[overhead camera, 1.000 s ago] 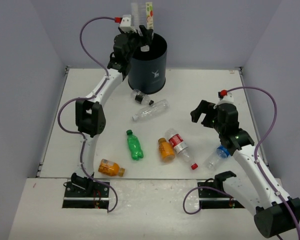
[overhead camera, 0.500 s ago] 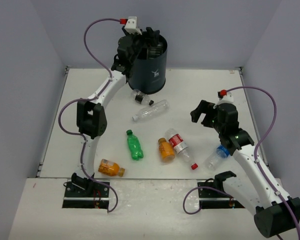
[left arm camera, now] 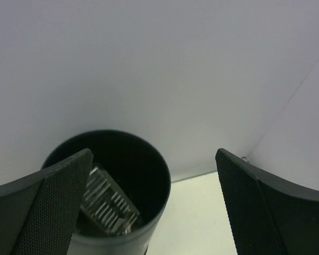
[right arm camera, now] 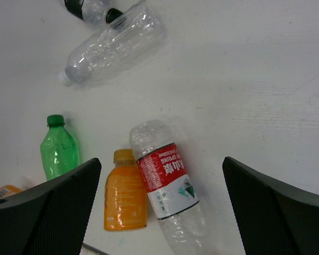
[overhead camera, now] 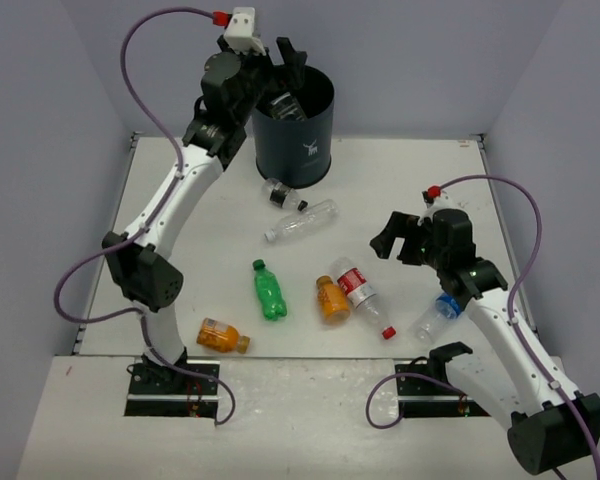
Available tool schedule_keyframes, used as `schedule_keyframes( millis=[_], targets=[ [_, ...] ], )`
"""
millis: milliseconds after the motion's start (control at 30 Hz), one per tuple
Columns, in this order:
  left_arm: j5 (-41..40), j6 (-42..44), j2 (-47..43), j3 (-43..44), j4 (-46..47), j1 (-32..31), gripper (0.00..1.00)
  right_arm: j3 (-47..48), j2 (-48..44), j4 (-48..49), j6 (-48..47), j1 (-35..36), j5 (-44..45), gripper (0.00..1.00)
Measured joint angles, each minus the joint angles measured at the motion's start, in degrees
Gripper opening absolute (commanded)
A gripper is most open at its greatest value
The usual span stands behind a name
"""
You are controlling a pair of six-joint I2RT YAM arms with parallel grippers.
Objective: Put the plastic bottles in the bin
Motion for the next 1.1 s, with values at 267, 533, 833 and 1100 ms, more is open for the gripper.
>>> schedule_keyframes(
  millis=[267, 533, 833, 1100],
  targets=[
    [-3.6, -5.4, -35.7, -46.6, -6.0, 0.1, 1.00, -2.7, 2.7, -5.9, 1.7, 1.1, -5.4, 0.99],
    [-9.9, -15.0, -53.0, -70.7, -15.4, 0.2, 1.00, -9.0, 9.7, -8.1, 4.5, 6.6, -5.9, 0.99],
    [-12.5, -16.9, -54.8, -74.1, -17.4, 0.2, 1.00, -9.0, 18.7, -5.1, 7.9, 12.1, -4.4, 0.90],
    [-13.4, -16.9, -53.1, -74.1, -17.5, 0.2, 1.00, -9.2, 19.6, -3.8, 9.7, 12.7, -1.3, 0.35]
  ],
)
